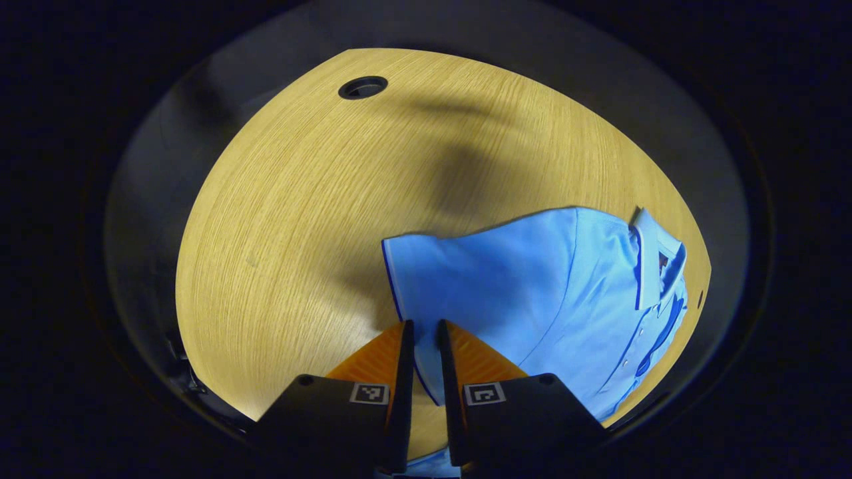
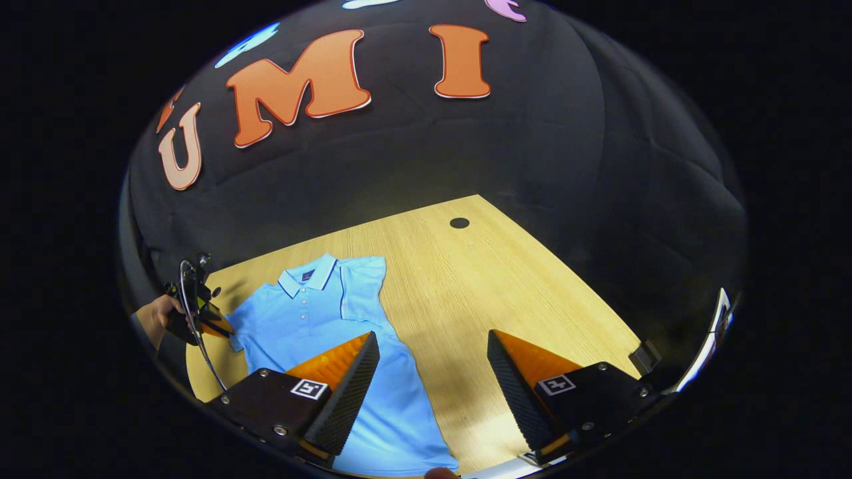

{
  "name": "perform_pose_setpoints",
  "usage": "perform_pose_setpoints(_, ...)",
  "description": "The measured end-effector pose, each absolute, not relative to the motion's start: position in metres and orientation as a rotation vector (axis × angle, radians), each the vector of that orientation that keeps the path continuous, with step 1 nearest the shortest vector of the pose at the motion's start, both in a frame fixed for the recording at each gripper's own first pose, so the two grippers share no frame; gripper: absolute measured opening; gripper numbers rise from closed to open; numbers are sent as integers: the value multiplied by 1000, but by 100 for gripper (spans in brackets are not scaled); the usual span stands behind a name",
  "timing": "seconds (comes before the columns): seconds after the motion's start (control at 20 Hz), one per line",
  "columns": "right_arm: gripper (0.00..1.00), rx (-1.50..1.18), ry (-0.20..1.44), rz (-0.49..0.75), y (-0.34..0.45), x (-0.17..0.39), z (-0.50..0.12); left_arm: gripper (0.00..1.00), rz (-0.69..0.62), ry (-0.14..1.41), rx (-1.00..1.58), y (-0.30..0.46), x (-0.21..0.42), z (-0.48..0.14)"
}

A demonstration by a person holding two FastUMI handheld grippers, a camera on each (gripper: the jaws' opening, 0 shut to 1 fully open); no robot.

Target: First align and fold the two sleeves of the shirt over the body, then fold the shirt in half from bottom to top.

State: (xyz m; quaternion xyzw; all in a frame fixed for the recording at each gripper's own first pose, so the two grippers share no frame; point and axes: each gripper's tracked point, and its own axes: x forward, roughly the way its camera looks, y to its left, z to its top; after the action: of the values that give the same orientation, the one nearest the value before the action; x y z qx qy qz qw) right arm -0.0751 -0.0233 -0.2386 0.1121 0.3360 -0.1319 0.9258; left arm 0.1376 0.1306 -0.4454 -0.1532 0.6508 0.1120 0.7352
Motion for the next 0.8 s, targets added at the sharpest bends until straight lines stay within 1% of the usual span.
perform_pose_setpoints(0.05,99,228,691,-268,-23,-76,-239,28,246,1405,-336,134,144,-447)
perform_pose_setpoints(0.15,99,225,693,-263,-26,-75,-237,11,252,1386,-369,134,145,-444)
perform_pose_setpoints(0.35,99,232,691,-263,-30,-75,-236,11,204,1369,-396,121,147,-445)
perform_pose_setpoints(0.5,99,233,688,-266,-34,-76,-235,11,173,1330,-397,120,154,-434)
perform_pose_setpoints(0.8,99,249,701,-246,-37,-76,-235,11,86,1261,-268,102,172,-405)
